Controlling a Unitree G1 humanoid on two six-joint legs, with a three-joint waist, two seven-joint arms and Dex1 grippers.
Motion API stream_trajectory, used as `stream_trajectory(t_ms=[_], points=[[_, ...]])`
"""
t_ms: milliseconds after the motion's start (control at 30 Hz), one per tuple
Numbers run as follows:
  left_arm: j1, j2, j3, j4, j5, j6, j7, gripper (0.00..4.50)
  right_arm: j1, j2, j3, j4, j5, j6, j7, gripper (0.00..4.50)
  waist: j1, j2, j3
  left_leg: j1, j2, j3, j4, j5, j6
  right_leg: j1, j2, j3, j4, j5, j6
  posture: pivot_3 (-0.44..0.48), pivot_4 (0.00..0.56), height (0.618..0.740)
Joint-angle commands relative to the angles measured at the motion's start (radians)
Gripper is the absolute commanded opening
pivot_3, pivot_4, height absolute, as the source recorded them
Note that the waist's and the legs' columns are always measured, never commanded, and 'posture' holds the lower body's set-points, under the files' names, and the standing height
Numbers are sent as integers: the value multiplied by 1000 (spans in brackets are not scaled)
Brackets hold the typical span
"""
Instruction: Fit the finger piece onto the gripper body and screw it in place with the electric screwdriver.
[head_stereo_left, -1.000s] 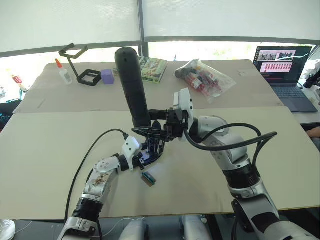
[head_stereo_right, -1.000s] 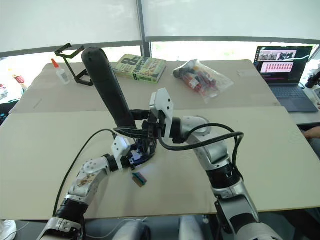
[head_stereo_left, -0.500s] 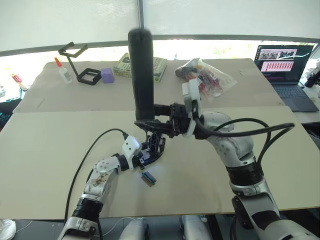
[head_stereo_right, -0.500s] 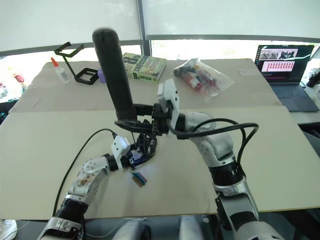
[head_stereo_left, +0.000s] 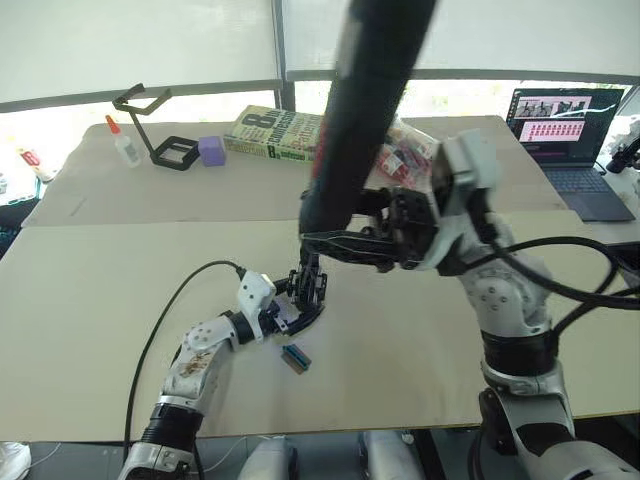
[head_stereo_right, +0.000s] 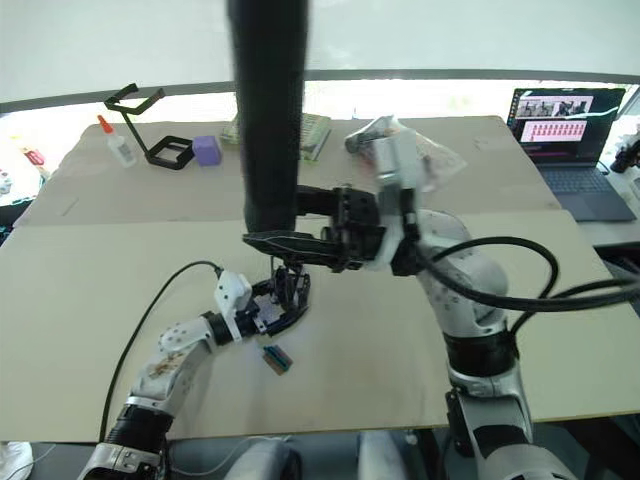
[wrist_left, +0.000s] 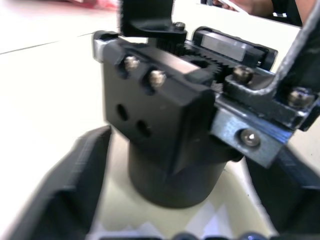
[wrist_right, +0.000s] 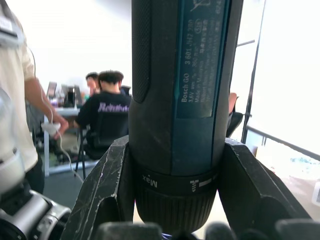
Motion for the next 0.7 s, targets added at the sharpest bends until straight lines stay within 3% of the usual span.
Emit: stream_trajectory(t_ms=[33,267,500,533,600,700], points=[[59,46,54,-63,-33,25,-2,4484,-12,-53,-82,-88,122,53,-27,1916,0,0,0,0,0,0,0,0,0,0,0,0,0,0,0,0,150,740],[143,93,158,-160,-102,-12,-17,4484,-39,-200,-188,-48,215,136,-77,1916,18,0,1,0,0,0,0,-2,4,0,-1,0,-1,0,0,0,150,740],[324,182,355,-292,-303,-37,-159,4484,-48,-505,-252,148,228,325,19,1916,32,-1,2,-7,0,0,0,-1,2,-4,-3,-2,-5,0,0,0,150,740],[363,193,390,-334,-369,-55,-234,4484,-40,-569,-244,181,241,398,50,1916,32,-1,2,-7,0,0,0,-1,2,-4,-4,-2,-5,0,0,0,150,740],[405,215,471,-376,-417,-67,-246,4484,-22,-699,-203,250,234,530,127,1916,34,-1,3,-10,0,0,0,-2,3,-6,-6,-3,-6,0,0,0,150,740],[461,281,553,-416,-452,-18,-260,4484,5,-874,5,319,44,571,235,1916,42,0,4,-11,0,0,0,-3,5,-6,-12,-9,-7,0,0,0,150,740]])
